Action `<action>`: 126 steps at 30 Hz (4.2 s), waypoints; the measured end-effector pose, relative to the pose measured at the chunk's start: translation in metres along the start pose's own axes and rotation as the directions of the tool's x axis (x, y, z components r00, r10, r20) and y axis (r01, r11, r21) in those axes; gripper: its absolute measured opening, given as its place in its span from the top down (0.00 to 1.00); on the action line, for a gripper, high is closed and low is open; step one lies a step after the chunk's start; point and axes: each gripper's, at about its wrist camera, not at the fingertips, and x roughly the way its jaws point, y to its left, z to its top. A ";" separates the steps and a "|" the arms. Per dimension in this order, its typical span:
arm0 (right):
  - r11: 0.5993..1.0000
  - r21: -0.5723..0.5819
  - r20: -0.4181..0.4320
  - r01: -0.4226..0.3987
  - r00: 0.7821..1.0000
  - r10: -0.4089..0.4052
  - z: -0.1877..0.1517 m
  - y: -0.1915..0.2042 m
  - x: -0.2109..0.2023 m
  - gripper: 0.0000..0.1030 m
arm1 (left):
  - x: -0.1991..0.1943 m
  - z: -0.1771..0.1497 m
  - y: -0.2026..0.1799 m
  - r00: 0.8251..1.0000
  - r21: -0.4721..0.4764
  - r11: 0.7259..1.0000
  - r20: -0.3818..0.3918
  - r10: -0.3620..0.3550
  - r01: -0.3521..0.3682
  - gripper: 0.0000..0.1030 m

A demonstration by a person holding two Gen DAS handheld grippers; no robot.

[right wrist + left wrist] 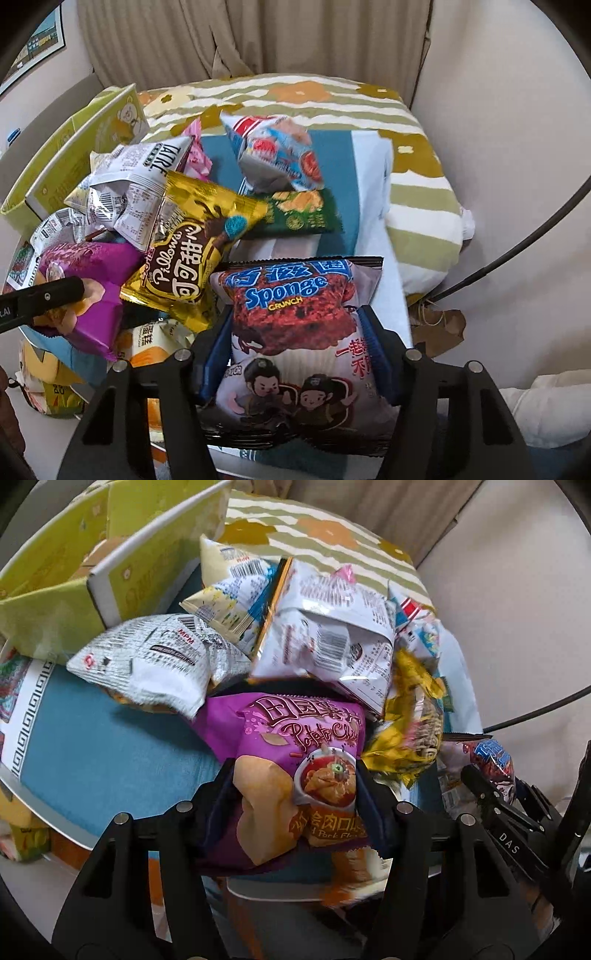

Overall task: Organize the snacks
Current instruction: 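Close left tool on purple chip bag while right tool grips Sponge bag, lift both, then drop purple bag into box from left tool while right tool releases Sponge bag there, then withdraw both tools from the box back toward the snack pile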

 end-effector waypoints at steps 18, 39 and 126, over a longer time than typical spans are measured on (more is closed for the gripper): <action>0.999 0.009 0.140 -0.033 0.990 0.032 0.017 -0.004 -0.070 0.42 | -0.079 0.008 -0.038 0.987 0.041 0.998 0.149 -0.054 0.048 0.45; 0.991 -0.073 0.257 -0.116 0.957 0.131 0.147 0.113 -0.094 0.41 | -0.157 0.153 0.058 0.937 0.106 0.993 0.340 -0.078 0.044 0.45; 0.983 -0.024 0.223 -0.180 0.958 0.181 0.216 0.273 -0.074 0.01 | -0.157 0.207 0.181 0.942 0.213 0.960 0.318 0.107 -0.181 0.06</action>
